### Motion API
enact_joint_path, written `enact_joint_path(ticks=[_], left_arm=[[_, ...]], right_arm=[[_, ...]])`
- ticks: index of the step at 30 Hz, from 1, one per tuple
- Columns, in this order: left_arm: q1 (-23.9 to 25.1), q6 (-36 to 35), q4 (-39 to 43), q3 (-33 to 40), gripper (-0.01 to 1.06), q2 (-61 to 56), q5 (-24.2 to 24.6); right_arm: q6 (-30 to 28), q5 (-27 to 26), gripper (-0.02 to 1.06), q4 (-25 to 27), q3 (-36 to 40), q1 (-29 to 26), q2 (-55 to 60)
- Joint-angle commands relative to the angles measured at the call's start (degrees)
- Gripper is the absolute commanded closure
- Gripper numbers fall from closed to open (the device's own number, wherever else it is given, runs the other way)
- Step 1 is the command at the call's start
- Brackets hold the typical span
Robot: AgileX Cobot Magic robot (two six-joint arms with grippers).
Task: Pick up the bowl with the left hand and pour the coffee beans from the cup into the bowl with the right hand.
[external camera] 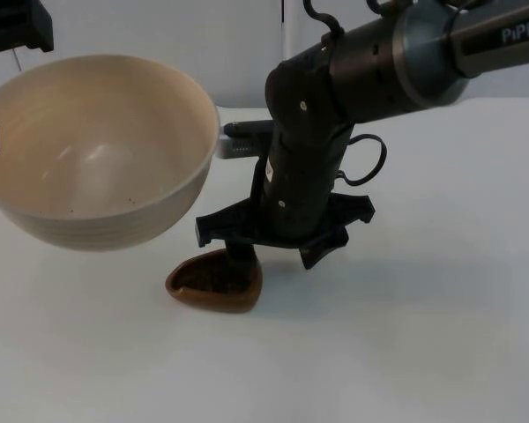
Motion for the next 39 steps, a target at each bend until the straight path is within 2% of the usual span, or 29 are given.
enact_joint_path(ticks=[1,7,10,11,15,16,18,28,31,34,36,39], left_arm=[[0.09,-0.18,-0.73,0.21,1.05,-0.67,-1.09],[0.09,-0.18,-0.73,0.21,1.05,-0.67,-1.09],[0.09,-0.18,-0.73,0.21,1.05,-0.67,-1.09],[0.09,-0.18,-0.73,0.21,1.05,-0.67,-1.09],[0.09,-0.18,-0.73,0.21,1.05,-0.67,-1.09],[0.09,-0.18,-0.73,0.21,1.05,-0.67,-1.09],[0.09,-0.18,-0.73,0.21,1.05,-0.67,-1.09],[0.09,-0.06,-0.6,0.21,1.05,-0.67,-1.09],[0.09,0.05,-0.46,0.21,1.05,-0.67,-1.09],[0.09,0.03,-0.46,0.46,1.05,-0.67,-1.09],[0.09,0.03,-0.46,0.46,1.05,-0.67,-1.09],[0.09,0.44,-0.46,0.43,1.05,-0.32,-1.09]], right_arm=[[-0.31,-0.65,0.51,-0.4,-0.45,0.31,-0.01],[-0.31,-0.73,0.63,-0.4,-0.45,0.31,-0.01],[-0.31,-0.73,0.78,-0.4,-0.45,0.31,-0.01],[-0.31,-0.73,0.78,-0.4,-0.45,0.31,-0.01],[-0.31,-0.79,0.96,-1.1,-0.45,0.31,-0.01],[-0.31,-0.79,0.96,-1.1,-0.45,0.31,-0.01],[-0.31,-0.79,1.05,-1.83,-0.45,0.31,-0.01],[-1.69,-0.02,1.05,-2.24,-0.45,0.2,-1.33],[-1.66,1.18,1.05,-4.37,-0.45,-0.36,-2.76],[-2.63,3.05,1.05,-5.22,-0.45,-1.3,-3.85],[-3.62,6.09,1.05,-6.16,-0.45,-2.44,-5.0],[-7.04,9.2,1.05,-6.41,-0.45,-4.63,-7.01]])
